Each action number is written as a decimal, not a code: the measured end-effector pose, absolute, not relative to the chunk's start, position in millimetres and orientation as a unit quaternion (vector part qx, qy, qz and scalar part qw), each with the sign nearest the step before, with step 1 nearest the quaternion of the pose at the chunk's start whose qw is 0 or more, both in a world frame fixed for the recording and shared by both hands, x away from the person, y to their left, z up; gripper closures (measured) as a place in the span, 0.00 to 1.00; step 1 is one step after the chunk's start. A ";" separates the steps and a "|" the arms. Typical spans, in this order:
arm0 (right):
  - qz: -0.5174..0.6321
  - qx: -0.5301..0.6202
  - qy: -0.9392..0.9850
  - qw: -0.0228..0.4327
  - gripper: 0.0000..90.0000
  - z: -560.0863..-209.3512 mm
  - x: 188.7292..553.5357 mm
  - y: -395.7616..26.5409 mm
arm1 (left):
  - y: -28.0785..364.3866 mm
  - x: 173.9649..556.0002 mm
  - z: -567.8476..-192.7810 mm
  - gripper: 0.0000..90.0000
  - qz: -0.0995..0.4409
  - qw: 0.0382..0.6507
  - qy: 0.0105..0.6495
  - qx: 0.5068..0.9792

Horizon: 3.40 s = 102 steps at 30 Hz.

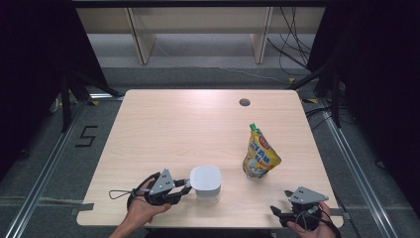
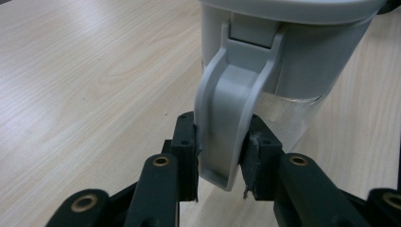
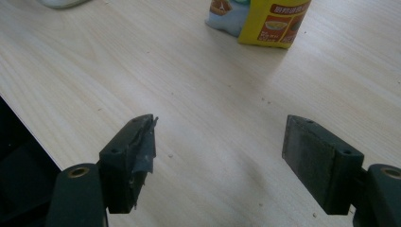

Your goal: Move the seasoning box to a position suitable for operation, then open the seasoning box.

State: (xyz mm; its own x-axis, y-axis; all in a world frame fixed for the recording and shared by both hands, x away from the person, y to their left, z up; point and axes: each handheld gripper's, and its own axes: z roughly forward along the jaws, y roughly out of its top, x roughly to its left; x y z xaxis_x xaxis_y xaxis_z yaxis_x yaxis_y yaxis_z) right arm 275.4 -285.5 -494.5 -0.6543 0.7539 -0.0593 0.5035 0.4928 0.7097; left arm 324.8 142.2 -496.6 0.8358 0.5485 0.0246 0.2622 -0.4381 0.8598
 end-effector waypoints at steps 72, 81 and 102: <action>0.327 0.356 0.853 0.196 0.33 -498.9 279.3 -286.9 | 167.7 305.0 -445.7 0.90 0.161 0.545 0.263 0.780; 0.329 0.357 0.852 0.196 0.33 -499.0 278.9 -287.3 | 143.8 315.0 -436.2 0.98 0.148 0.553 0.245 0.782; 0.334 0.343 0.855 0.199 0.33 -497.1 278.5 -283.9 | 135.5 322.5 -442.2 0.96 0.128 0.548 0.251 0.787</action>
